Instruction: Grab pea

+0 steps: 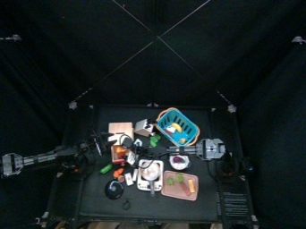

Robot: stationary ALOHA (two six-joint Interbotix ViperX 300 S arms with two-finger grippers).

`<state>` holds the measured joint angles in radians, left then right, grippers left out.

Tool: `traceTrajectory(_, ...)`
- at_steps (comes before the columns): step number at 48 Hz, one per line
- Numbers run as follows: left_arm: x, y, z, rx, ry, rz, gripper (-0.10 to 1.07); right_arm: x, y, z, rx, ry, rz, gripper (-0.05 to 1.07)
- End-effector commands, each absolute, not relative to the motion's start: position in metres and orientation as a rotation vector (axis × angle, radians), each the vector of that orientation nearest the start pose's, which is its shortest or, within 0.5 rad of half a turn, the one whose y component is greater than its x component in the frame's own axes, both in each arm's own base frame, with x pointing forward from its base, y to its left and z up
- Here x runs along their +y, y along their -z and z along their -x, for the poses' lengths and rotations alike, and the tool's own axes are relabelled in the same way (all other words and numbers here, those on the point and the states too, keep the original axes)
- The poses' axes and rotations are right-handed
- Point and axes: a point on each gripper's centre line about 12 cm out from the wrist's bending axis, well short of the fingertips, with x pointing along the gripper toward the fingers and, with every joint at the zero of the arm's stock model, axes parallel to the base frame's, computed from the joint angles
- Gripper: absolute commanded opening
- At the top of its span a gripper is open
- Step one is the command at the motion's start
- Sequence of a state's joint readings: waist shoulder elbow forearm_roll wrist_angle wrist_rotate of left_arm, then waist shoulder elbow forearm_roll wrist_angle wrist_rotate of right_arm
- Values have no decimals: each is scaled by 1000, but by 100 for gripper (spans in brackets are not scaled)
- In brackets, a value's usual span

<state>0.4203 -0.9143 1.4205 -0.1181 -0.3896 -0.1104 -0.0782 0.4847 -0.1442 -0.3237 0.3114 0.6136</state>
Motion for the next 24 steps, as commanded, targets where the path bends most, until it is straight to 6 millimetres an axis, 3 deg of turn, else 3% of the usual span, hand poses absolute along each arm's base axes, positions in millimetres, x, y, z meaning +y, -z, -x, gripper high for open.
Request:
traceTrajectory(1, 77, -199, -163, 91, -467, 237, 89, -51, -234, -565, 542, 253, -293, 96)
traceTrajectory(11, 58, -212, -181, 272, -339, 230, 89, -23, -253, -545, 567, 225, -357, 96)
traceTrajectory(24, 33, -245, -194, 476, -200, 225, 89, 11, -254, -513, 562, 147, -375, 96)
